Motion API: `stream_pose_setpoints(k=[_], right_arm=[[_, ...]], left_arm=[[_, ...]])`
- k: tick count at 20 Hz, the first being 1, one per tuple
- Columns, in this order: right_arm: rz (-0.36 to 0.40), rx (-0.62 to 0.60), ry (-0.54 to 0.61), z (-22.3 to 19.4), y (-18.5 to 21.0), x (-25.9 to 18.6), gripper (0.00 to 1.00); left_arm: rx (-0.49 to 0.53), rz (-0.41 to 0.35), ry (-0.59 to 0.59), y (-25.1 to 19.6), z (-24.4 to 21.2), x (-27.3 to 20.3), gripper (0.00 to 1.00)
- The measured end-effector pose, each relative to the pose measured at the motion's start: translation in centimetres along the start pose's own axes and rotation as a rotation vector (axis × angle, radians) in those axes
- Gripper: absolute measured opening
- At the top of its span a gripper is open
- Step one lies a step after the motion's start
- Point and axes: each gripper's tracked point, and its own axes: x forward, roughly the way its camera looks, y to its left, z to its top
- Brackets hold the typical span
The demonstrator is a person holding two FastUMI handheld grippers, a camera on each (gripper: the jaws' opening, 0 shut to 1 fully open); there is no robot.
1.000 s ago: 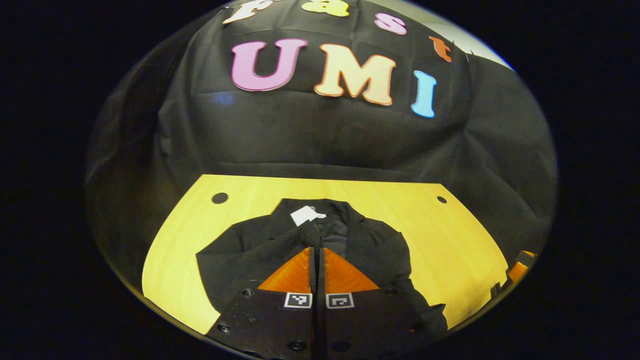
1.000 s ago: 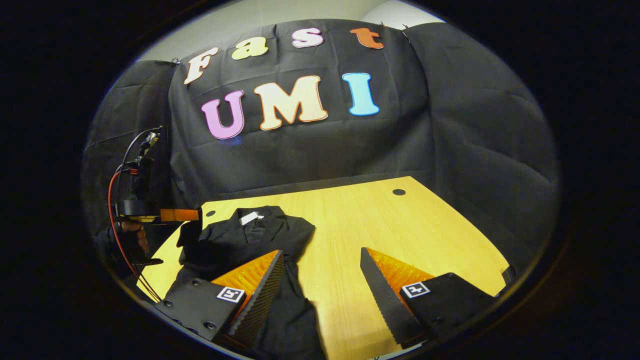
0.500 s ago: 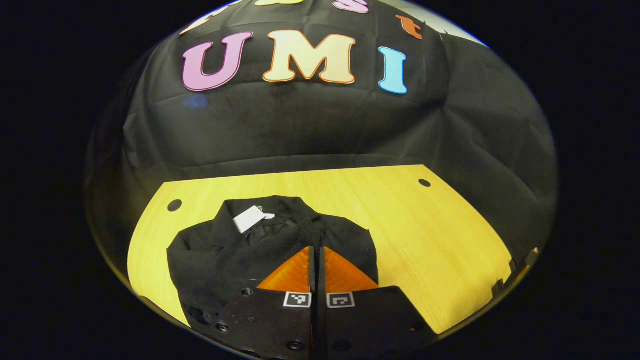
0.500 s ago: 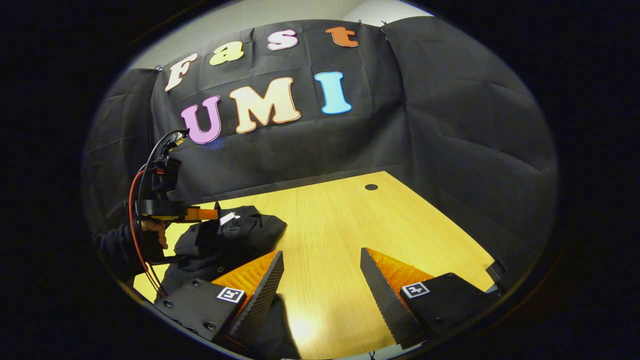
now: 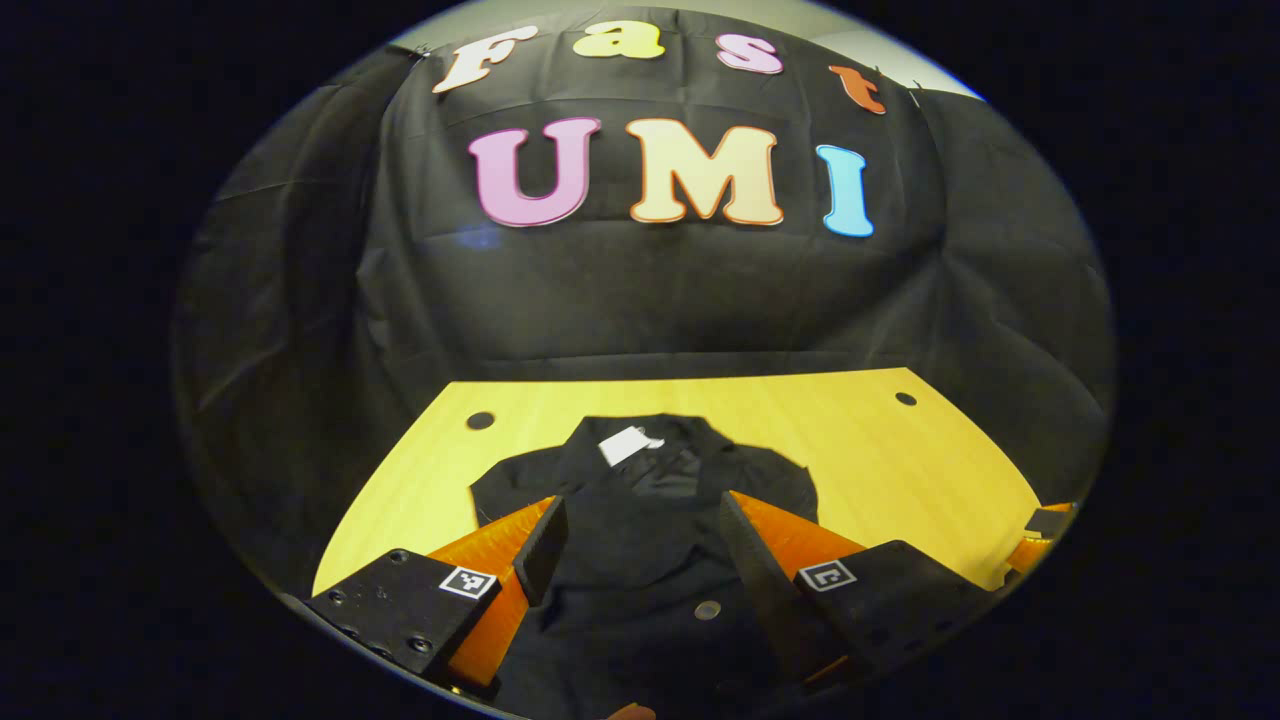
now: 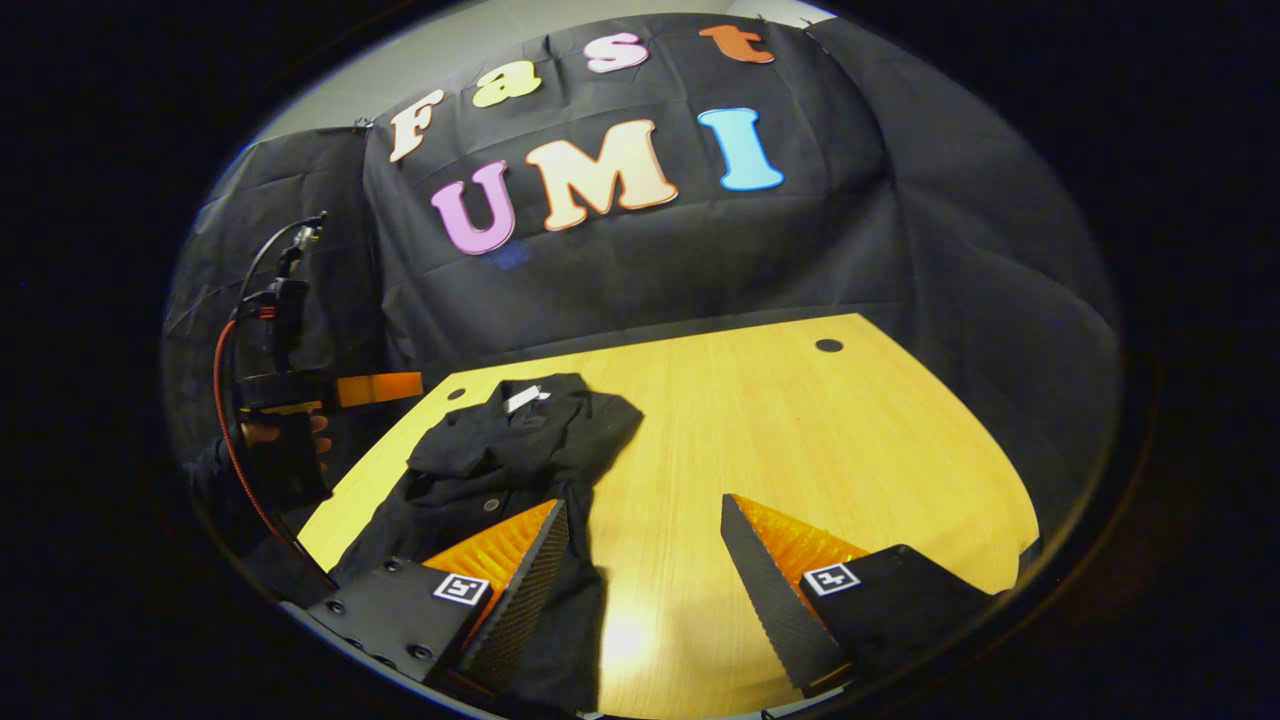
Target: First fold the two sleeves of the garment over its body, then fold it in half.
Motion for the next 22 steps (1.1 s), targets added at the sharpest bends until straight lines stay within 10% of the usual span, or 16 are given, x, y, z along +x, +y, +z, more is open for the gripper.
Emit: stream_pose_setpoints(k=[22], right_arm=[[-0.166, -0.082, 0.320, -18.3, 5.2, -3.3, 0.93]], left_arm=[[-0.099, 0.065, 0.400, 14.8, -26.7, -14.2, 0.95]])
